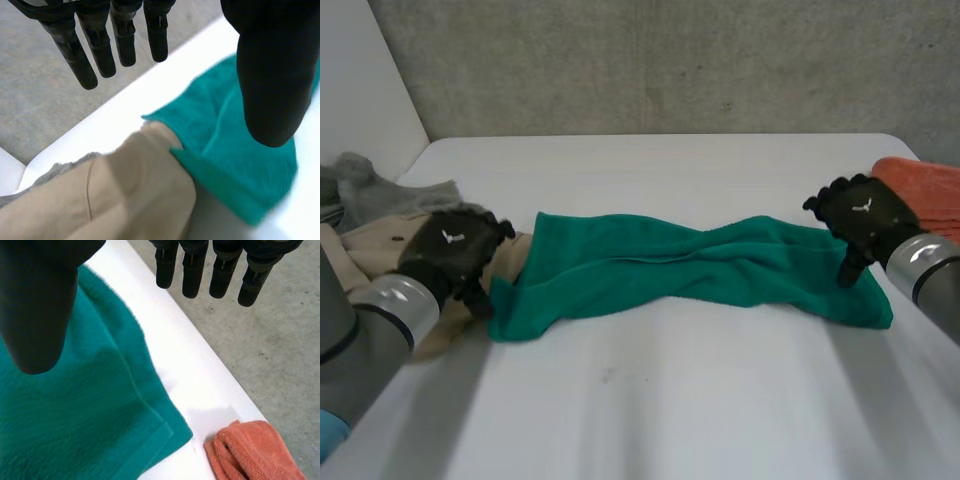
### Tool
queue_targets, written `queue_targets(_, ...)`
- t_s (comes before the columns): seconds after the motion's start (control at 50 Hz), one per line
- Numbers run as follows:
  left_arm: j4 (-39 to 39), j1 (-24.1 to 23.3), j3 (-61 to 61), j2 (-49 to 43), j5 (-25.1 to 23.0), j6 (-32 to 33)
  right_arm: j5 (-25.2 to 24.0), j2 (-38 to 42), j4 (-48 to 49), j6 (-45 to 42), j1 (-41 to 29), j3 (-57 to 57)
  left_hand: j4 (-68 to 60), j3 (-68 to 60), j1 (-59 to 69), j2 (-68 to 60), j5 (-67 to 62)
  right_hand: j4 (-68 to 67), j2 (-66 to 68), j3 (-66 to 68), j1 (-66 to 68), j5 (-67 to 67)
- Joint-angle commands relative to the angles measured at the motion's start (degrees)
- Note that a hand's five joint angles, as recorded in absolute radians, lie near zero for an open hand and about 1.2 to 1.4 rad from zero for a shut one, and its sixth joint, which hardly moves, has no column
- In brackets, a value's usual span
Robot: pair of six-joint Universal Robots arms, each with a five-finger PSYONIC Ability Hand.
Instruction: Fold the laundry.
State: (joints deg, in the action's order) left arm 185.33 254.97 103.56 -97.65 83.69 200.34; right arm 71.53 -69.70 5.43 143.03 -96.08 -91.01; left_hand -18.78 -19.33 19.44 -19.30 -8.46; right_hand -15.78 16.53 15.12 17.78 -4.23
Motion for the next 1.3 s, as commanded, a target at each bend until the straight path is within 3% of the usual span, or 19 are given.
queue_targets(0.02,-4.7,-0.35,-7.29,-3.85,2.08,-10.48,1.76,5.78,-12.17,2.52,0.36,11.17,-4.87,-4.32,4.21,-4.34,-5.19,2.08,-2.83,-1.42,-4.07,0.53)
queue_targets(0.16,-17.52,-0.7,-19.68,-15.53,5.78,-13.22,3.27,13.61,-21.15,4.53,0.89,23.57,-7.57,-7.02,6.91,-7.05,-7.89,1.08,-1.83,-0.42,-3.07,-0.47)
queue_targets(0.3,-27.91,-1.93,-29.62,-24.42,6.22,-13.31,2.74,20.81,-25.2,7.26,1.86,33.25,-8.59,-8.04,7.93,-8.06,-8.91,-3.97,3.22,4.63,1.98,-5.52)
queue_targets(0.48,-27.57,-3.6,-33.51,-28.82,12.89,-10.24,2.74,28.12,-26.97,7.18,1.68,38.98,-6.41,-5.85,5.74,-5.88,-6.73,-6.83,6.09,7.49,4.84,-8.38)
queue_targets(0.6,-25.37,-4.3,-32.81,-29.53,14.66,-5.93,2.47,30.32,-26.88,7.26,1.07,39.07,-9.08,-8.53,8.42,-8.56,-9.4,-8.85,8.1,9.51,6.86,-10.4)
queue_targets(0.76,-22.3,-4.92,-31.31,-29.62,14.4,-4.26,2.47,30.76,-24.95,6.91,0.72,36.78,-46.58,-46.03,45.92,-46.05,-46.9,-24.13,23.38,24.79,22.14,-25.68)
queue_targets(0.84,-21.94,-5.09,-30.87,-29.44,14.31,-3.11,2.39,30.15,-24.15,6.3,0.98,35.29,-61.22,-60.67,60.56,-60.69,-61.54,-44.78,44.04,45.44,42.79,-46.33)
queue_targets(0.86,-22.03,-5.09,-30.87,-29.18,14.48,-2.59,2.47,29.19,-23.8,5.95,1.24,34.68,-61.22,-60.67,60.56,-60.7,-61.54,-64.02,63.28,64.68,62.03,-65.57)
queue_targets(1.06,-24.58,-4.83,-26.58,-17.51,13.96,-1.71,-0.6,14.95,-18.97,2.79,5.55,23.7,-61.22,-60.67,60.56,-60.7,-61.54,-64.22,63.47,64.88,62.22,-65.77)
queue_targets(1.18,-29.32,-4.13,-19.19,-8.71,10.01,3.82,-1.57,6.43,-27.3,-10.29,8.18,15.7,-61.22,-60.67,60.56,-60.7,-61.54,-64.22,63.47,64.88,62.22,-65.77)
queue_targets(1.3,-35.47,-3.25,-8.73,0.96,5.61,14.19,-1.22,-0.96,-42.15,-29.98,13.54,6.38,-61.22,-60.67,60.56,-60.7,-61.54,-64.22,63.47,64.88,62.22,-65.77)
